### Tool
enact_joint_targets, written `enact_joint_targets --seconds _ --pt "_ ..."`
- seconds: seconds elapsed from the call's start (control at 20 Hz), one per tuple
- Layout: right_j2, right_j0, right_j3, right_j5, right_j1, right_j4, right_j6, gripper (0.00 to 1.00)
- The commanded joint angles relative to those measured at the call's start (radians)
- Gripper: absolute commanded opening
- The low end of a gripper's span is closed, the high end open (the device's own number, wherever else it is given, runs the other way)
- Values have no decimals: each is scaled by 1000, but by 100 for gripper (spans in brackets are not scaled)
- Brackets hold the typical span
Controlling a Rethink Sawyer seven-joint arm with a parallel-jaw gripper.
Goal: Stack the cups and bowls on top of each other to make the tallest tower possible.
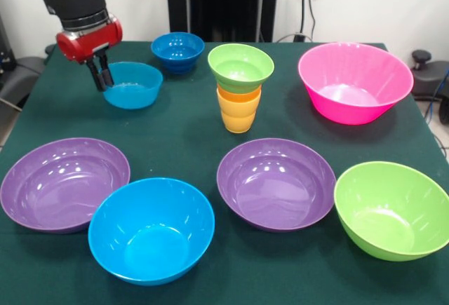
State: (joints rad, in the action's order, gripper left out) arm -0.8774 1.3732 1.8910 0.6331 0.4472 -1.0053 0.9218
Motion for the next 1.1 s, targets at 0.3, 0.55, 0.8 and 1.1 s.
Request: enact_joint_targets --seconds 0.3,0.55,0.8,1.1 --pt "17 -97 12 80 67 71 -48 0" --pt "4 -124 14 123 125 139 -53 0" --pt "11 -140 54 126 190 184 -22 0" --pt "13 -146 81 140 255 232 -34 0"
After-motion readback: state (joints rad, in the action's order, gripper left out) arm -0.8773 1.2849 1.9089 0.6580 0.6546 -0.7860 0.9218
